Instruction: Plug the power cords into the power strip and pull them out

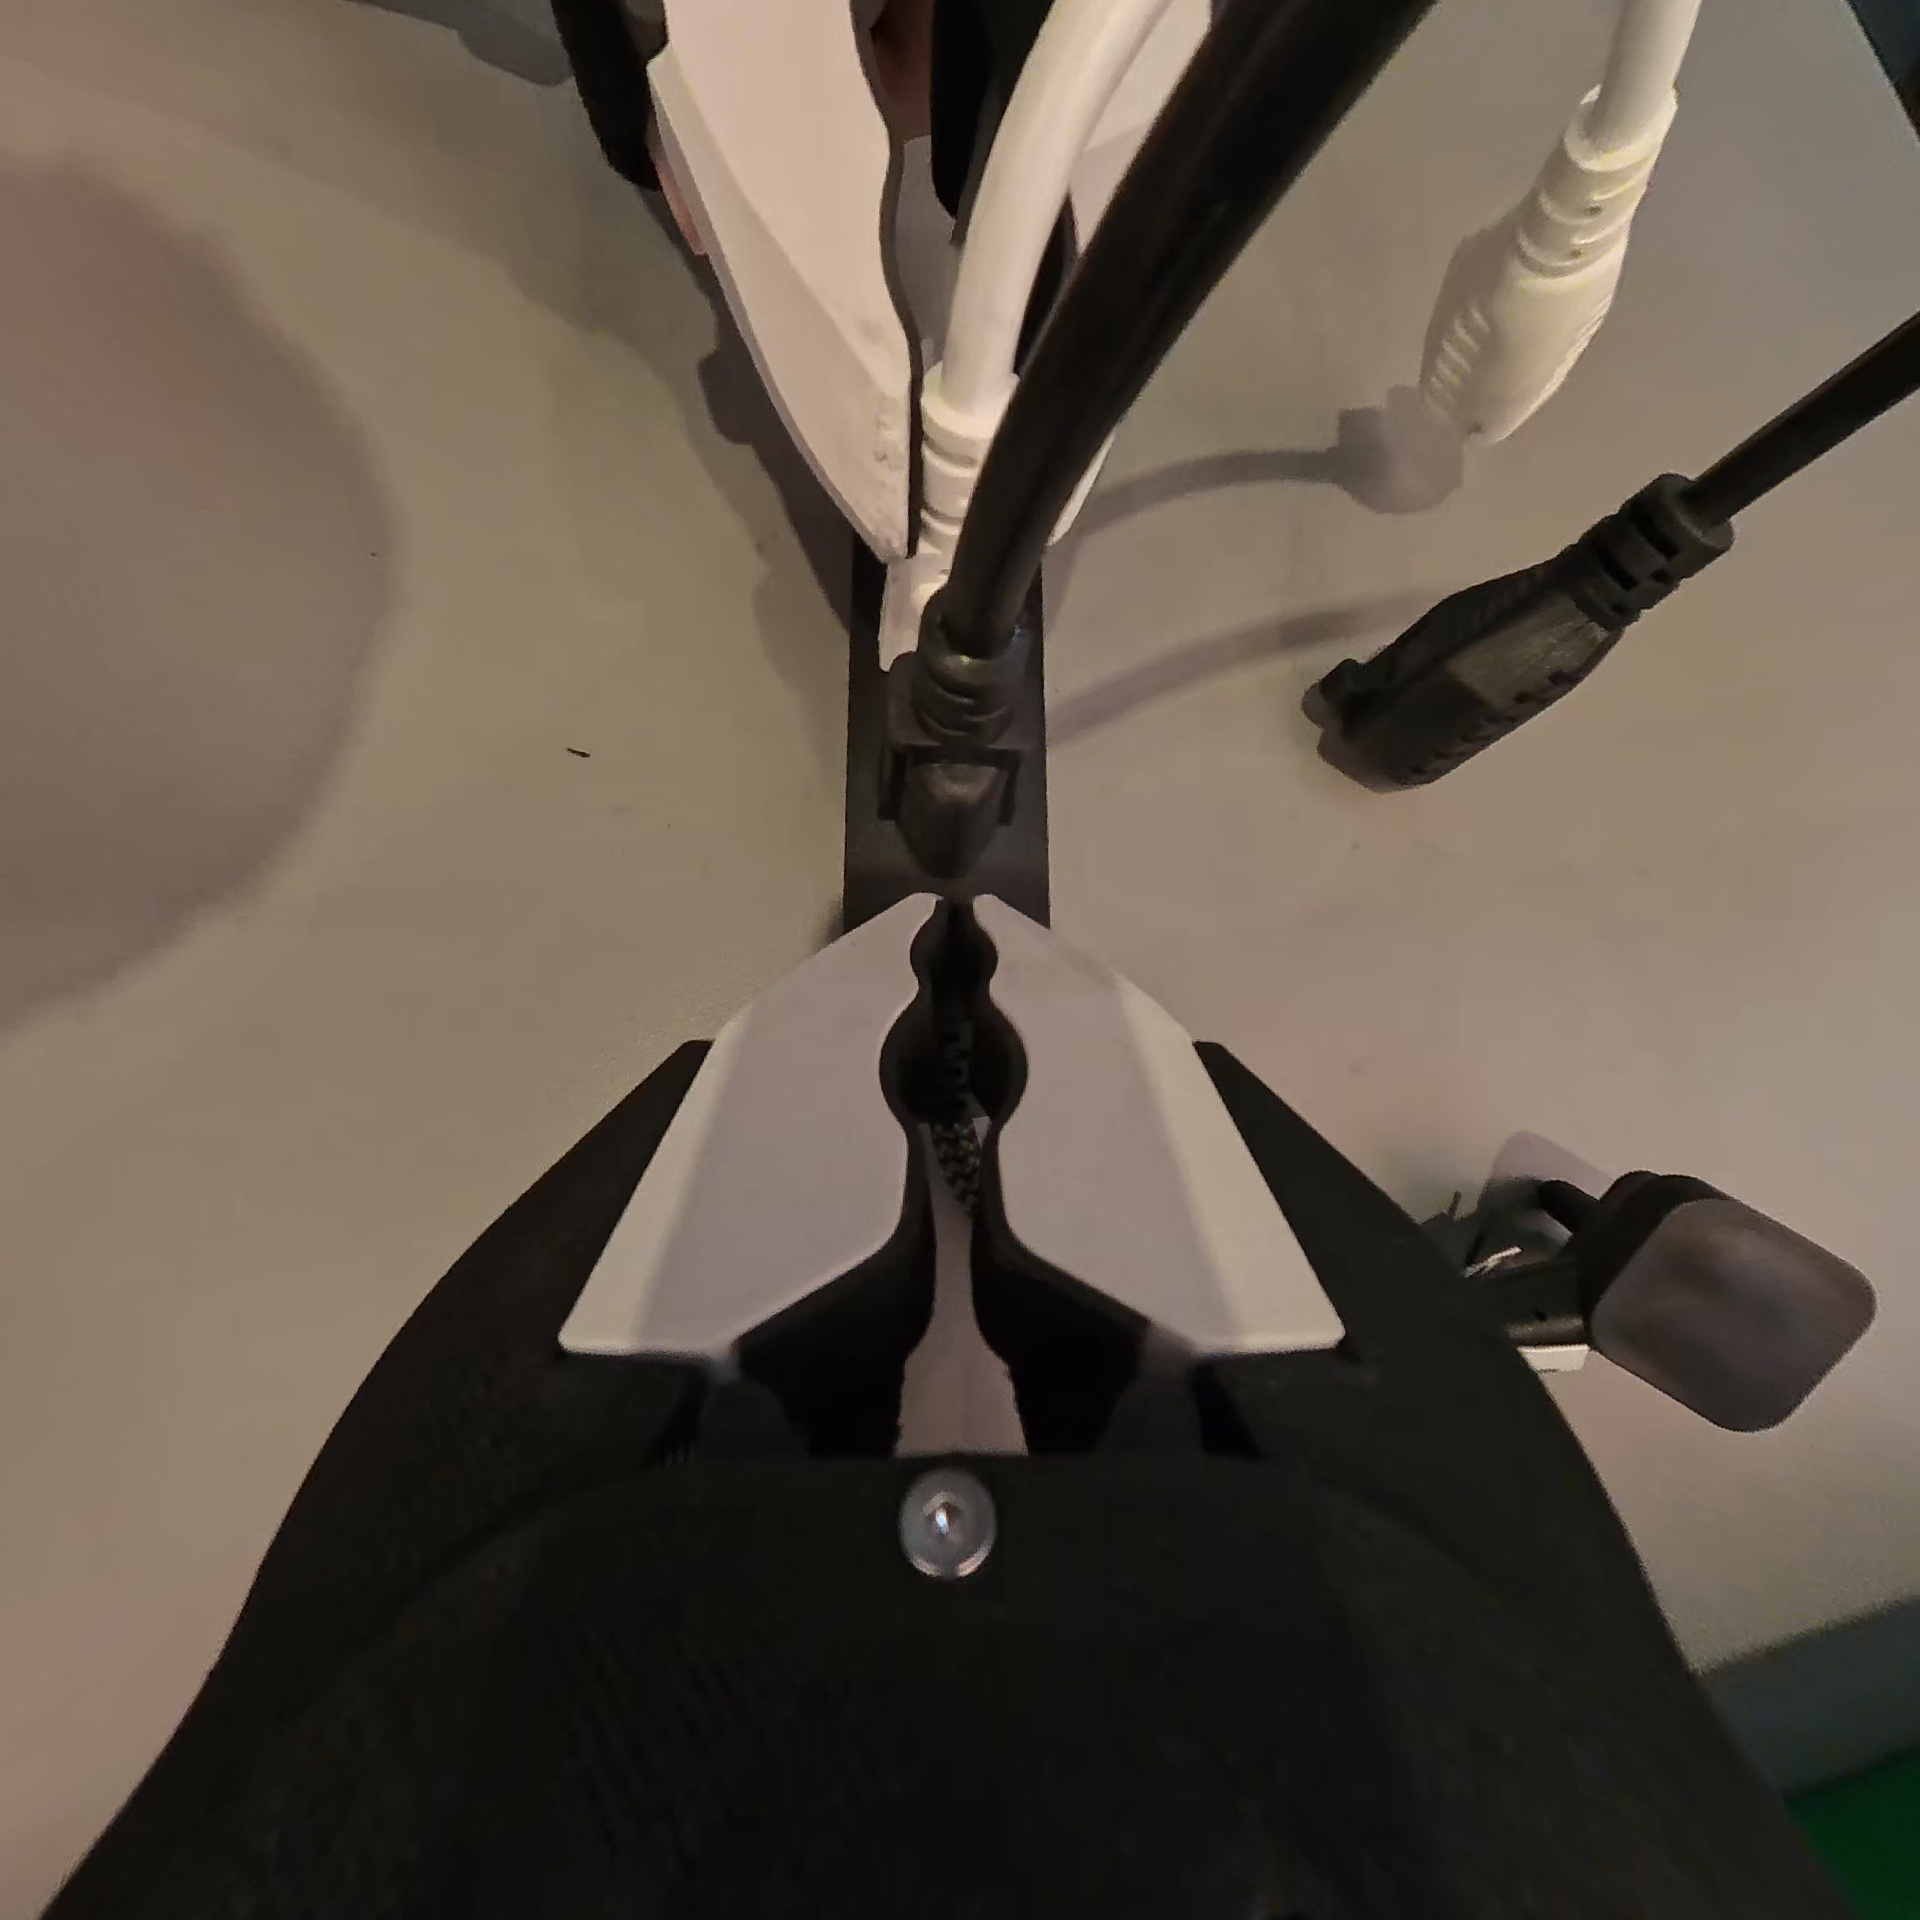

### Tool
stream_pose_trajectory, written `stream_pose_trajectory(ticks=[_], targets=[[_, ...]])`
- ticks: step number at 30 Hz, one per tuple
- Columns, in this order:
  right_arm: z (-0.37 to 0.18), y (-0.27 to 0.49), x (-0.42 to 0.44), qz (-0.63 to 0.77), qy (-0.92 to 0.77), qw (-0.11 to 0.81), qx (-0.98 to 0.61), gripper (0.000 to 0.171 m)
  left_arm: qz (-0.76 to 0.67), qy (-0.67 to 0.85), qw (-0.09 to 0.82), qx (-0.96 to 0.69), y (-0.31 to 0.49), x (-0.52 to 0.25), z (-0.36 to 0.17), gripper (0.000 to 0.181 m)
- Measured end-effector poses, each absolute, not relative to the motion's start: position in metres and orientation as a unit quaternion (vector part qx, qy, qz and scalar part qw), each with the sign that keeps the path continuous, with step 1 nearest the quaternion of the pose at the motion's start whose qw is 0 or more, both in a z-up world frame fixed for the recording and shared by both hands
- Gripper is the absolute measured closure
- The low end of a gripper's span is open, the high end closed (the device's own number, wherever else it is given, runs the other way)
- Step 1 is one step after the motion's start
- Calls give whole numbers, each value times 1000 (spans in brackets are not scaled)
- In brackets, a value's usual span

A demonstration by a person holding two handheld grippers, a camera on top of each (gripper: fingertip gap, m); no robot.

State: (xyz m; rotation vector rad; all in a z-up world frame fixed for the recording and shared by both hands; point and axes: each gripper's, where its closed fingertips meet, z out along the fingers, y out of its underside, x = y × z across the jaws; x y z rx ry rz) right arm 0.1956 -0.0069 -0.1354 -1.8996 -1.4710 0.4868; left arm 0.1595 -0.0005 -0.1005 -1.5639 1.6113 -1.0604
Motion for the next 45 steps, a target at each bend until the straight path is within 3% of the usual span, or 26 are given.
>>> stream_pose_trajectory(ticks=[15, 18, 20, 25, 30, 36, 40, 45], targets=[[-135, -5, 193, 203, -552, 340, -733, 168, -388, 614, 351, -591, -2, 163, -99, 167], [-135, -5, 193, 215, -550, 346, -730, 168, -408, 609, 313, -603, -10, 155, -86, 151], [-135, -5, 193, 226, -544, 350, -728, 168, -425, 575, 331, -615, -8, 145, -65, 154], [-135, -3, 194, 231, -531, 360, -731, 168, -280, 585, 343, -679, 3, 90, -95, 160], [-135, -1, 190, 238, -522, 373, -729, 168, -243, 582, 384, -674, 0, 68, -103, 161], [-134, 0, 191, 224, -546, 408, -697, 168, -297, 534, 416, -674, 3, 77, -85, 156], [-110, 4, 197, 206, -532, 495, -655, 170, -327, 507, 424, -675, 3, 70, -64, 148], [-70, 7, 207, 246, -476, 575, -618, 170, -328, 445, 490, -674, 11, 6, 14, 140]])
